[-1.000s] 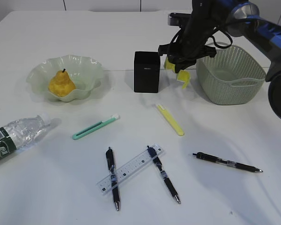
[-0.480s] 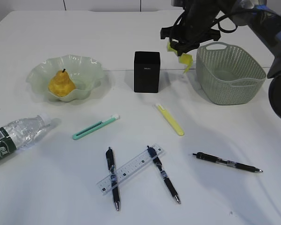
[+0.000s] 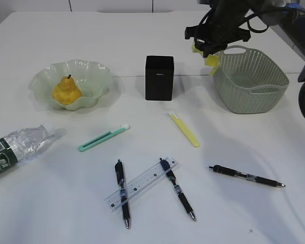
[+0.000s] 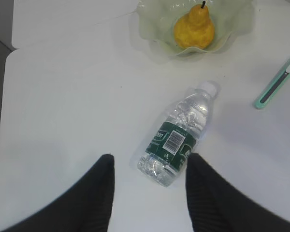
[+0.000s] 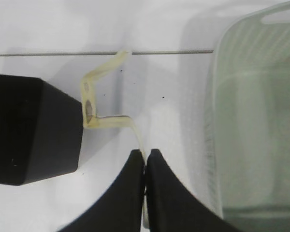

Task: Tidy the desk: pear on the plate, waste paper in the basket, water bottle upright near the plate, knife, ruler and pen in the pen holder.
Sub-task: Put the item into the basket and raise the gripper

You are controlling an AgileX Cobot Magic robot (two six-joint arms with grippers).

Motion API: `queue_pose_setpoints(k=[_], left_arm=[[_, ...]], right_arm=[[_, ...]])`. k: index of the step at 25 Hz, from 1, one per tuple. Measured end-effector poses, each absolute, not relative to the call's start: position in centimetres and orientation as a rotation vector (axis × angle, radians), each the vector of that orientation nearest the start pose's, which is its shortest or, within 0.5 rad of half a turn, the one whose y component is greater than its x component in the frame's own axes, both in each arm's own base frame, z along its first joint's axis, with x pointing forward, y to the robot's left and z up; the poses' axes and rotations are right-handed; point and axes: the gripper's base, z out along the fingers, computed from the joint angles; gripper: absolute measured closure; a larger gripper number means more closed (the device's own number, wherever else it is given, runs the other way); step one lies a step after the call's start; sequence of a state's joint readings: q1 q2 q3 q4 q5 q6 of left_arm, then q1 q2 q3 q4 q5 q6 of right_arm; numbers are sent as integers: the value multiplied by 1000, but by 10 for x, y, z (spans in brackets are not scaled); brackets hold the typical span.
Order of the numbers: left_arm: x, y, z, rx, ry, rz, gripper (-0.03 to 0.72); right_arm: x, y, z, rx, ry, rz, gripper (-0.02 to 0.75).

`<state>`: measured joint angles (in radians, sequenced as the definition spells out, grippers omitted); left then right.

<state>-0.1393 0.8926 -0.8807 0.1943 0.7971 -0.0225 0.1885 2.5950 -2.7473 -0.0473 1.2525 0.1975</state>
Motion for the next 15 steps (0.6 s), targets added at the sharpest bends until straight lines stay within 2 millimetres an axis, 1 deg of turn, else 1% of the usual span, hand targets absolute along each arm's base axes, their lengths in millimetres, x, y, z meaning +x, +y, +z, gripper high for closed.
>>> queue_pose_setpoints(k=[5,8,12,15], left_arm=[[170,-11,349,216,2269,146,347],[170,-11,349,216,2269,146,347],[170,-11,349,216,2269,146,347],[170,-11,349,216,2268,146,347]], right_arm=[[541,74,253,71,2551,63,740],[542,56,257,115,2539,50,740],[544,33,258,169,2531,32,740],[545,21,258,197,2530,24,740]])
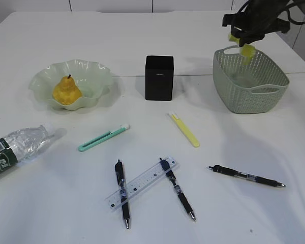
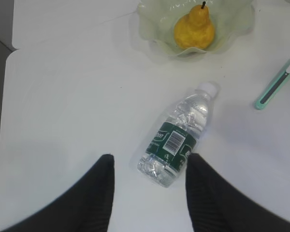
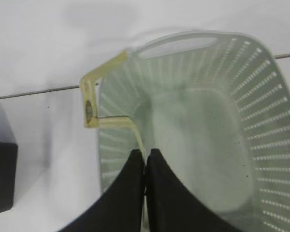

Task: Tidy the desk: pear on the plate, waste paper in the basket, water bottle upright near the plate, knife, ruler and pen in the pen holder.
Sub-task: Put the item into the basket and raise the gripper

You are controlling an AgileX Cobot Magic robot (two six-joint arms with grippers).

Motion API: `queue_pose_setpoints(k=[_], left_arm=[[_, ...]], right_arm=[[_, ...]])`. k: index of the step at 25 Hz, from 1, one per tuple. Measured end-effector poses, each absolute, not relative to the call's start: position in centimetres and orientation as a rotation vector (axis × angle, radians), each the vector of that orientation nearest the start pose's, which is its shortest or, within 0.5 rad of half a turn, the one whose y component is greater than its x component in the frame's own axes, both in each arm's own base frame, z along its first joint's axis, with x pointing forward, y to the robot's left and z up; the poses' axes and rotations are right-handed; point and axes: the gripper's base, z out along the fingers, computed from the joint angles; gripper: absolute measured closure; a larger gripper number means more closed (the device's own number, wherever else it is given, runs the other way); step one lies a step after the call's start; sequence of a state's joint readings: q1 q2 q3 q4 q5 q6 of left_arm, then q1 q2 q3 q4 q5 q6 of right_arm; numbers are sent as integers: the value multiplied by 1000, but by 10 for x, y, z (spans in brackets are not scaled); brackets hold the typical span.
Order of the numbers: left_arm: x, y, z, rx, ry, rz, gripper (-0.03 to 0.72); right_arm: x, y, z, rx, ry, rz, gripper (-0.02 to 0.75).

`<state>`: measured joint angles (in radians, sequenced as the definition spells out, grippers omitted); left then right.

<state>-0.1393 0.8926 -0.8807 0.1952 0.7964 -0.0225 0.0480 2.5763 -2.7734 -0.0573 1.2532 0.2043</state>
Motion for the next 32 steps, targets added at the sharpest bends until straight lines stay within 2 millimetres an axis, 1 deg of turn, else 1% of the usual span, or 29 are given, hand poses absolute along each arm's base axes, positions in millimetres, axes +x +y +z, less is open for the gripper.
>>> queue_pose_setpoints(k=[2,4,10,16,21,26,32], left_arm=[[170,-11,349,217,2261,145,347],[171,-11,350,217,2251,143,347],[171,-11,351,217,2246,142,347],[171,-11,351,217,2246,142,347],[171,-11,351,217,2246,142,347],[171,-11,351,217,2246,142,347],[171,-11,351,217,2246,142,347]], right_arm=[[545,13,258,216,2530,17,740],[545,10,258,223,2529,12,740],[545,8,258,226,2528,10,740],[545,8,252,214,2551,1,740],[545,1,252,211,2551,-16,740],[547,-5,243,222,2568,-31,740],[548,-7,239,225,2576,-32,730]])
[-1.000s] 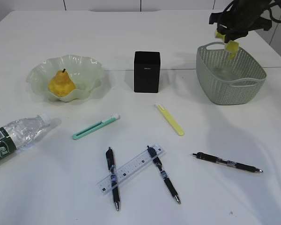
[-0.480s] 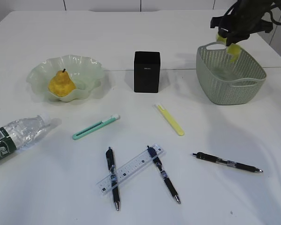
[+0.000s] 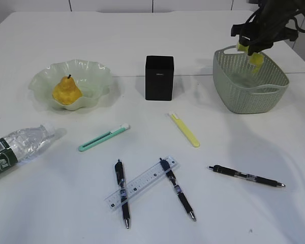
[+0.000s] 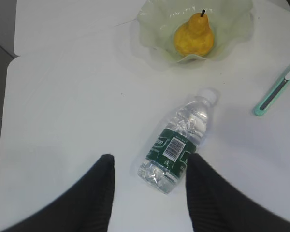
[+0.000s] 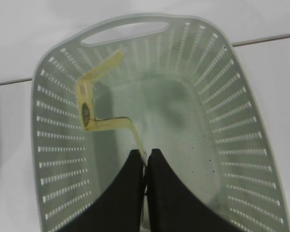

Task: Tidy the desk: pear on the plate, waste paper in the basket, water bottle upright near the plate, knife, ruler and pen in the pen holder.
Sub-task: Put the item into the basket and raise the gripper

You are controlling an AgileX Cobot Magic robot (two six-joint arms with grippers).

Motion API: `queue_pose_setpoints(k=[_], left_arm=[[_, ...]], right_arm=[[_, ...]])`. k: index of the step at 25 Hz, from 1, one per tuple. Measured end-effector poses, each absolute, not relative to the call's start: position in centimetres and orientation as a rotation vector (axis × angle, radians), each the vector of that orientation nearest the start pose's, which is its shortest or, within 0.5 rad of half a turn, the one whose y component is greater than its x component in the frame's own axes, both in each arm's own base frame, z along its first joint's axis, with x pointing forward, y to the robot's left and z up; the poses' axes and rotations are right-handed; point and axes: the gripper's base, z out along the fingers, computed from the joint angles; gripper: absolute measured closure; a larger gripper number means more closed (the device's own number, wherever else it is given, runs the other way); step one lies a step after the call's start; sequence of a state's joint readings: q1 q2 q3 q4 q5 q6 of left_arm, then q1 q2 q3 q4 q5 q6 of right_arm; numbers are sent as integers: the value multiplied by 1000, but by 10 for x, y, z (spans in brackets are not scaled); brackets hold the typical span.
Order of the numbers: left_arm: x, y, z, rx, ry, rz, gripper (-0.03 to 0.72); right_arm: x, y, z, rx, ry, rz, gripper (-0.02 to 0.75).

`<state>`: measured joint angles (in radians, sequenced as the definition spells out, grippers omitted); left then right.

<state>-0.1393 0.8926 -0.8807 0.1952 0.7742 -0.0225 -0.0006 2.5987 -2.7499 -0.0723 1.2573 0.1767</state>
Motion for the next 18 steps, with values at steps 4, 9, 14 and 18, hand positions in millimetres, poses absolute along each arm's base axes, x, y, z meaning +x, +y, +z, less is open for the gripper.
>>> queue_pose_setpoints(k=[4,9,14,18], left_arm=[[171,-11,351,217,2246,142,347],[171,-10,351,225,2243,162,347],[171,-10,351,230,2241,177,347],[171,-9,351,232,2241,181,347]], right_arm=[[548,-8,234,231,2593,-23,674],[548,-7,227,233,2619,-12,486],[548,-6,225,233,2627,-10,392],[548,-6,225,219,2629,-14,384]])
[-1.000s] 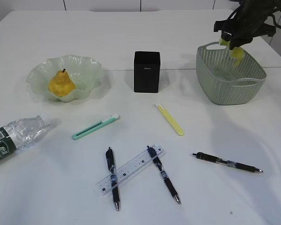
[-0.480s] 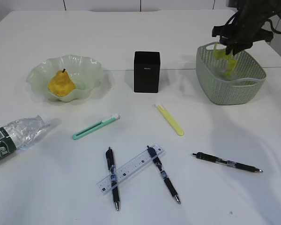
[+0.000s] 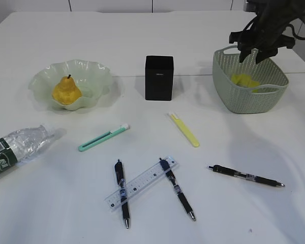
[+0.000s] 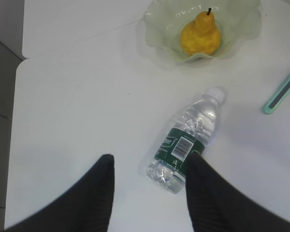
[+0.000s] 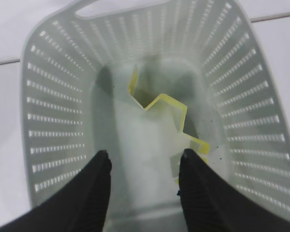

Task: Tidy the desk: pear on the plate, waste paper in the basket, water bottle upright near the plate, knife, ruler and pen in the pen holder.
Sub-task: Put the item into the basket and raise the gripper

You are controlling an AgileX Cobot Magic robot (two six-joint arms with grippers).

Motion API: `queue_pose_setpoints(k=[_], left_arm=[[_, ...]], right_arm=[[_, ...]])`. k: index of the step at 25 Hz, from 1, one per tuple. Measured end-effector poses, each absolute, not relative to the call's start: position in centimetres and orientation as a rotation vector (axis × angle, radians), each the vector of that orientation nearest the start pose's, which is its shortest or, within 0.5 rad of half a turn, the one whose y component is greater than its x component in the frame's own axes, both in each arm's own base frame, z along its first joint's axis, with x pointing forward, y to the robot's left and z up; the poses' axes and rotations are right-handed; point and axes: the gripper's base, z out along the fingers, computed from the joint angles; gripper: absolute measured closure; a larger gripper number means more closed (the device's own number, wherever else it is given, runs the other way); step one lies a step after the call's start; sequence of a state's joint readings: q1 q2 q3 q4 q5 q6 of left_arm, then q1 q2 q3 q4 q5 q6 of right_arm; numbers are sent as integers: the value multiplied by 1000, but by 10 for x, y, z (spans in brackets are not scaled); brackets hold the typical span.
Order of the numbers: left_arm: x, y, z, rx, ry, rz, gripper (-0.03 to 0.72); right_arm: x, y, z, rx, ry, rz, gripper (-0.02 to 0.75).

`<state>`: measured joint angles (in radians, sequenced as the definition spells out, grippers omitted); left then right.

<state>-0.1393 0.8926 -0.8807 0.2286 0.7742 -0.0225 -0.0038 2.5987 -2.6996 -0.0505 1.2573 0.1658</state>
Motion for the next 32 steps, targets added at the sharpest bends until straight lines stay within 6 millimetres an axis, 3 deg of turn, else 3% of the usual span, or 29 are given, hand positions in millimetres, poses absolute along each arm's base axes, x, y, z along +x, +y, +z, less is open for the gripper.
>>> queue_pose_setpoints(k=[6,17,22,26,32], left_arm=[[171,-9,351,232,2241,181,347],[171,-9,351,232,2241,181,347],[171,-9,351,232,2241,181,347],[171,-9,351,232,2241,181,347],[171,-9,351,232,2241,181,347]], right_arm=[[547,-6,229,207,2621,-16,382],[525,-6,309,182,2475,1,382],[517,-3,330,161,2439,33,381],[509,-3,345,32,2427,-12,381],[490,-5,353,5,2485,-49,382]])
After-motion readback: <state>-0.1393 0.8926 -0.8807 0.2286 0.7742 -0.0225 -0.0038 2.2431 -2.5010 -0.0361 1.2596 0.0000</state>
